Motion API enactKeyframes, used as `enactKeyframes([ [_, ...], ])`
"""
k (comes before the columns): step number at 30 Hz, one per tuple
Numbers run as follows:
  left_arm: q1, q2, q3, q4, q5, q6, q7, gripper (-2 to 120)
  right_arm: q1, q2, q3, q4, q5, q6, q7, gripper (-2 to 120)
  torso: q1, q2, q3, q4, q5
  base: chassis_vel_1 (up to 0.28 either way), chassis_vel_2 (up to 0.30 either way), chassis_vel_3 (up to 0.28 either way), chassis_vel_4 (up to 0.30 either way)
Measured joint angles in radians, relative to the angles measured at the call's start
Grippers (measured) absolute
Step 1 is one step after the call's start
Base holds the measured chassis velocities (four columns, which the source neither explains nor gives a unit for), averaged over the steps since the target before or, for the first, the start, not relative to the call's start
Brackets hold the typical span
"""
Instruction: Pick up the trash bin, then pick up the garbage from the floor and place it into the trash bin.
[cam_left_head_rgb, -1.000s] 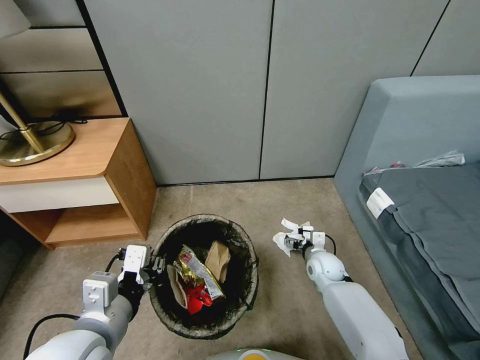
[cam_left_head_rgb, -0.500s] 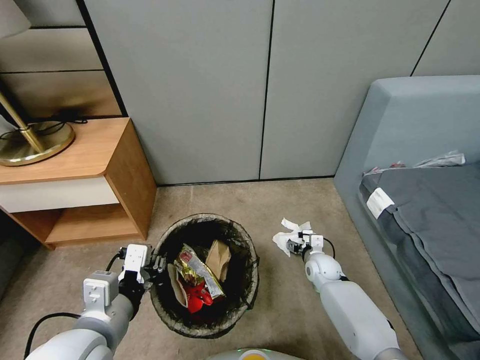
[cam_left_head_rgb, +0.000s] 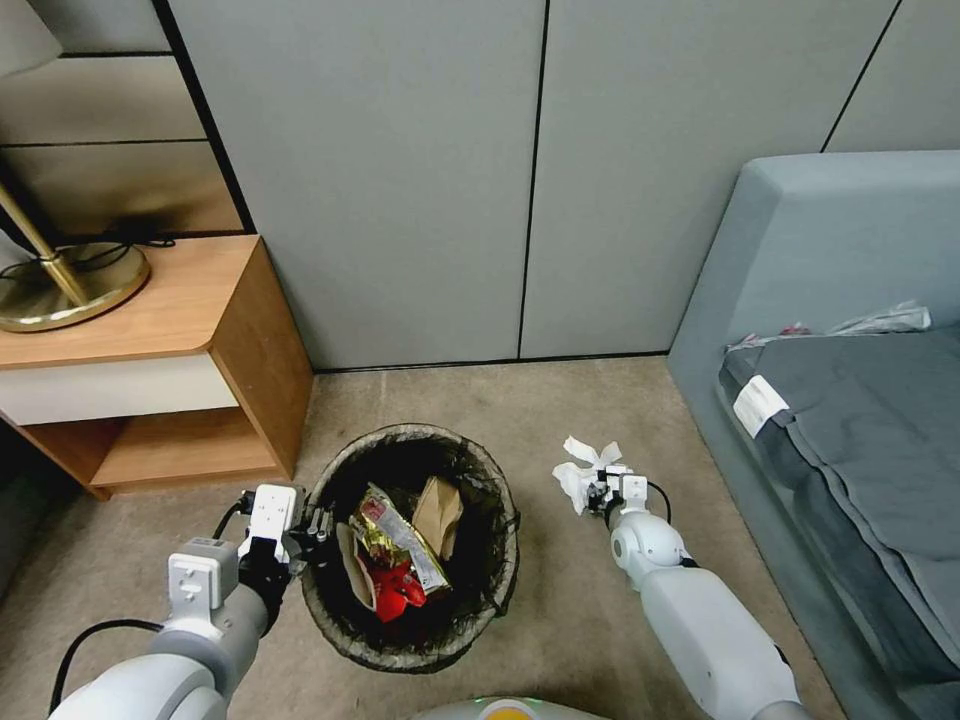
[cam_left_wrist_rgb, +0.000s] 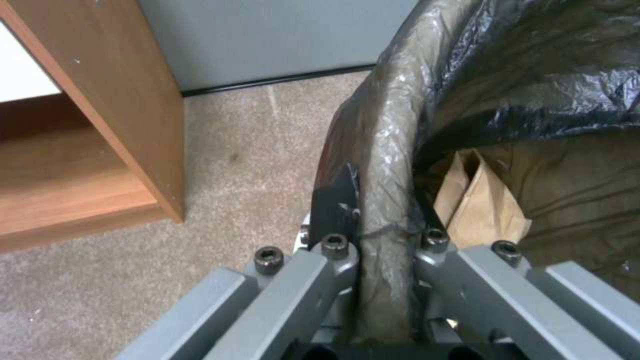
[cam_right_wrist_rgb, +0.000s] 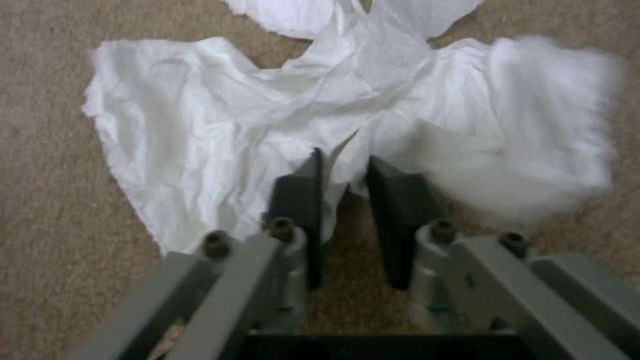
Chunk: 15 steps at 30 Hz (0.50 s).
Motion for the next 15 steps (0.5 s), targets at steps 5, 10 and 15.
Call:
enactKeyframes([
  [5,0.0,0.004,-0.001,0.0,-0.001,0.0,0.0,1,0.001,0.004,-0.001,-0.01,-0.001,0.006,-0.001,0,0.0,0.0,0.0,0.0,-0.0001,0.0,0.0,0.0,0.0],
  [10,-0.001,0.007,-0.001,0.0,-0.002,0.0,0.0,1,-0.001,0.002,-0.001,-0.006,-0.002,0.008,-0.001,0,0.0,0.0,0.0,0.0,0.0,0.0,0.0,0.0,0.0],
  [15,-0.001,0.009,0.002,0.0,-0.002,-0.001,0.0,1,-0.02,-0.008,0.001,0.042,-0.018,0.017,0.007,0,0.0,0.0,0.0,0.0,0.0,0.0,0.0,0.0,0.0],
])
